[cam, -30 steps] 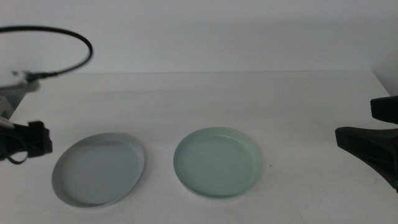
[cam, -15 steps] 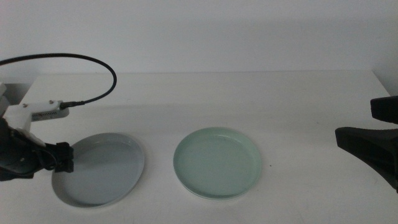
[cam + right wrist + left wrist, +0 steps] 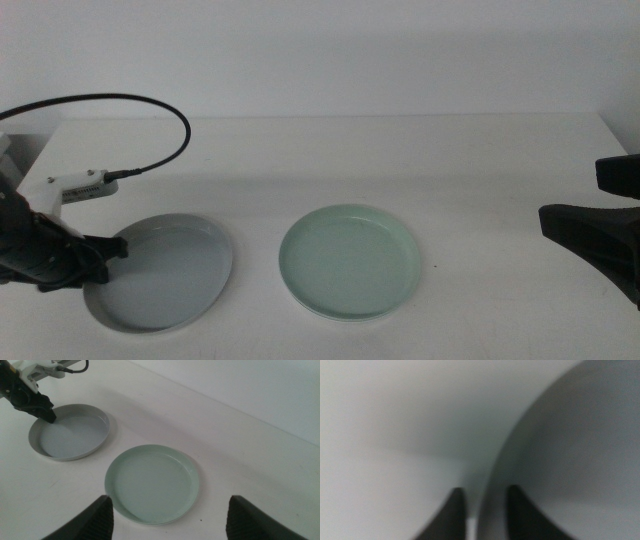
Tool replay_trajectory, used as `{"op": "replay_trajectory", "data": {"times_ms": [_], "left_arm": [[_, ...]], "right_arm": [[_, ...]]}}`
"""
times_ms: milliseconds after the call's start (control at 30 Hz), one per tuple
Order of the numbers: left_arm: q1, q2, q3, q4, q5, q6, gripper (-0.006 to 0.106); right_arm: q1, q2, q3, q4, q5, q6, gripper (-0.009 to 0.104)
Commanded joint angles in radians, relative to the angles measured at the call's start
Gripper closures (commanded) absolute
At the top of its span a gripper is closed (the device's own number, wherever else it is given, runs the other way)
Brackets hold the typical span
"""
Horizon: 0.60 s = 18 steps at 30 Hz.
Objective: Stack the three bowls on top of each other.
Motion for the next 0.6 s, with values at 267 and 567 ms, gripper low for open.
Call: {"op": "replay_trajectory", "data": {"times_ms": [267,567], "left_arm": [[-0.040,-0.212,-0.070,-0.047,0.127,-0.008,0.100],[-0.354,-0.219,-0.326,-0.043,0.259,-0.097,0.100]], "right_arm": [[-0.004,-0.002,-0.022,0.002,-0.060,-0.013,0.038],[-0.004,-0.002,-0.022,0.002,-0.061,-0.013,0.038]]}}
